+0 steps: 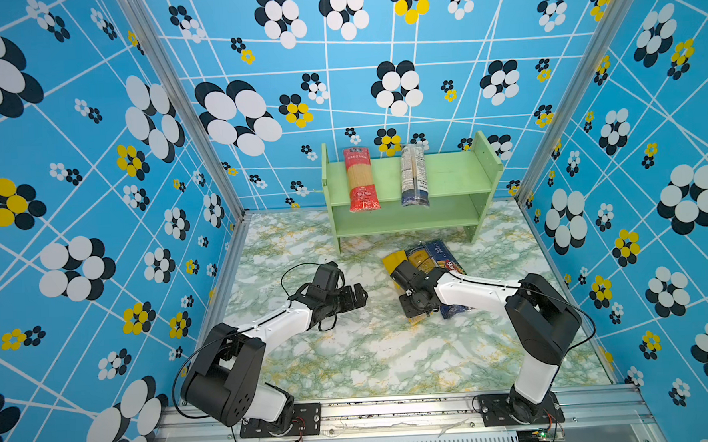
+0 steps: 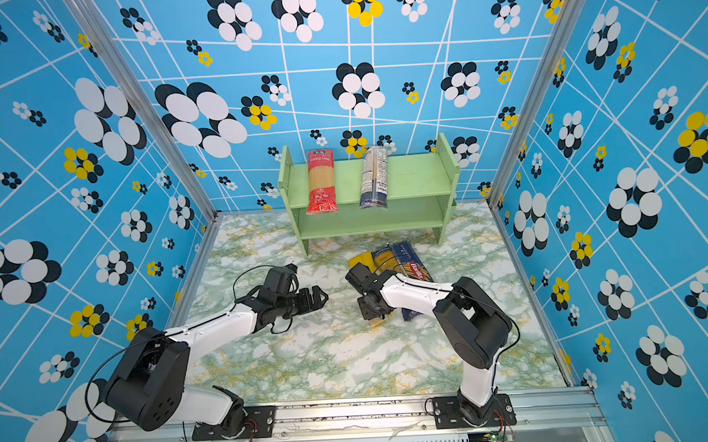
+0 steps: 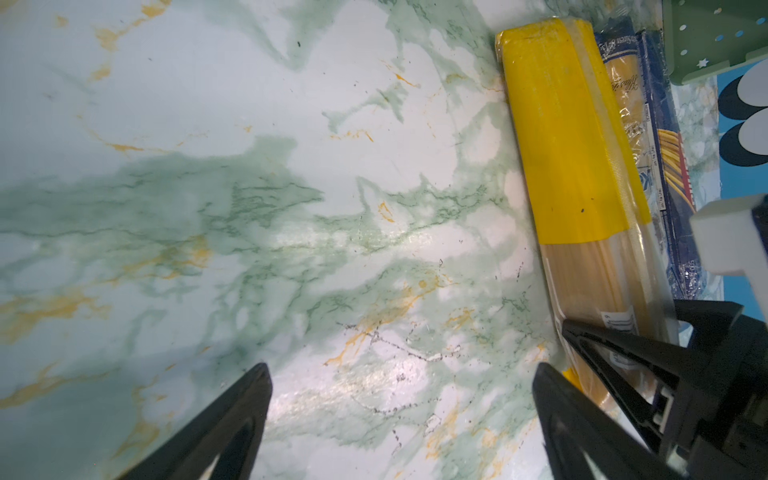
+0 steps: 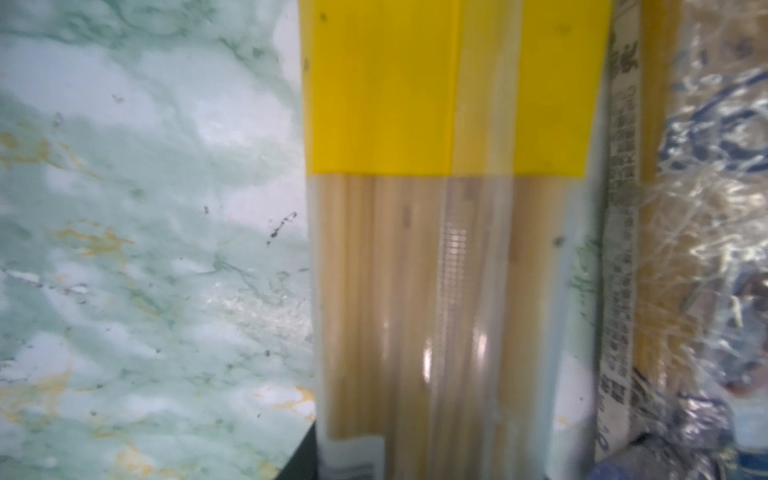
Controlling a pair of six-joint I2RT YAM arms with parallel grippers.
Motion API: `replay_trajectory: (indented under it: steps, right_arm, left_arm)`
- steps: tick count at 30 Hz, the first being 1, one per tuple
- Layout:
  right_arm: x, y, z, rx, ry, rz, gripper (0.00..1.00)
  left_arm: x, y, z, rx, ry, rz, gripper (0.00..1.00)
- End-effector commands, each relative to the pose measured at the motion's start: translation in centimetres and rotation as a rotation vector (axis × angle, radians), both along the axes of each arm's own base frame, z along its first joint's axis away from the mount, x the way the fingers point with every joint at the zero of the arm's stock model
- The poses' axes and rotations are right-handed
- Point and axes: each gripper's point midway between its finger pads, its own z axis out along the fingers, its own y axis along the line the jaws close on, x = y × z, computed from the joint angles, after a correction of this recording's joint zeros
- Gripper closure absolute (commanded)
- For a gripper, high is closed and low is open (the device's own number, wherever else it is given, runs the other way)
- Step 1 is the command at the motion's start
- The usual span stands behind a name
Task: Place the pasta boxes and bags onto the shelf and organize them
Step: 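Lower the right gripper and close it around the yellow-topped package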
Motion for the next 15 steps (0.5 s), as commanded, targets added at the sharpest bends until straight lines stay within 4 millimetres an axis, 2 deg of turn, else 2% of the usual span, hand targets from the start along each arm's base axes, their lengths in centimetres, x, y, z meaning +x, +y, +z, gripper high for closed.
replay_trajectory:
  steps: [1, 15]
  right_arm:
    - [0.8, 0.5, 2.9, 0.041, -0.083, 0.027, 1.0]
    - [0.6, -0.7, 6.7, 0.047, -0.175, 0.073, 1.0]
  left_arm:
    - [-0.2, 0.5, -0.2, 0.006, 0.004, 0.004, 0.01]
    - [0.1, 0.0, -0.2, -0.007, 0.006, 0.001, 0.01]
